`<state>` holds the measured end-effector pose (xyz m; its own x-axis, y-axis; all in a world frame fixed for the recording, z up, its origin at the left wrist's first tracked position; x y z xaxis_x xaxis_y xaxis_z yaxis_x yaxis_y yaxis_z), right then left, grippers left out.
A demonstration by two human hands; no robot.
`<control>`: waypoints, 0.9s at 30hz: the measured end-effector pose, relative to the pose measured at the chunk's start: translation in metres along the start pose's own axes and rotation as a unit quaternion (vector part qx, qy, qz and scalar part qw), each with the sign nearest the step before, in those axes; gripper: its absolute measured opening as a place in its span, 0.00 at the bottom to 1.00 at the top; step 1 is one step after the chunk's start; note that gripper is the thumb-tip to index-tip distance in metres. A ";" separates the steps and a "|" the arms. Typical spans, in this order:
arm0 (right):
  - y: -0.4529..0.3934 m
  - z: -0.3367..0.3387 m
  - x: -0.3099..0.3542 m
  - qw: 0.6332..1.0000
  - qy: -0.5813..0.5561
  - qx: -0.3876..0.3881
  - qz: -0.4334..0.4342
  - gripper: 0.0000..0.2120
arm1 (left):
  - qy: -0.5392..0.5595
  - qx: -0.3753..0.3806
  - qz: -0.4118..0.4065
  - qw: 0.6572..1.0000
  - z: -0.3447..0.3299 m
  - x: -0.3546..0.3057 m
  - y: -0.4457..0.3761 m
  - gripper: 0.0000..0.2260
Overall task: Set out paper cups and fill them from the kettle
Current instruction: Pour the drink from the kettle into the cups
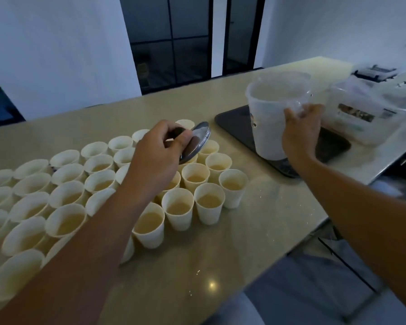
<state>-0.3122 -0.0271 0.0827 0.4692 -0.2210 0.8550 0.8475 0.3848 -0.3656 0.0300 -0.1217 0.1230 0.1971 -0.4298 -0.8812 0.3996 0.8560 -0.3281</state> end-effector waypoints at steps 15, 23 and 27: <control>-0.047 0.022 -0.062 0.997 0.020 -0.072 -0.036 0.16 | 0.042 0.039 0.008 0.998 -0.043 -0.002 -0.010 0.10; -0.114 0.046 -0.087 0.982 0.135 -0.127 -0.025 0.15 | 0.066 0.079 -0.018 0.994 -0.100 -0.025 -0.021 0.09; -0.148 0.055 -0.104 0.976 0.170 -0.134 -0.024 0.15 | 0.076 0.097 -0.035 0.992 -0.128 -0.028 -0.025 0.07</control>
<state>-0.4999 -0.0115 0.0682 0.4450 -0.5346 0.7185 0.8833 0.1296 -0.4506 -0.1004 -0.0946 0.1128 0.0318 -0.4256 -0.9043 0.5750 0.7478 -0.3318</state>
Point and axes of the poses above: each hand's wrist, its own y-axis away from the middle knuckle, its own z-axis out of the back of the hand, x = y × z, the point moved 10 cm from there along -y, towards the middle knuckle, and after that the axes turned 15 degrees about y, right-handed, at the moved point
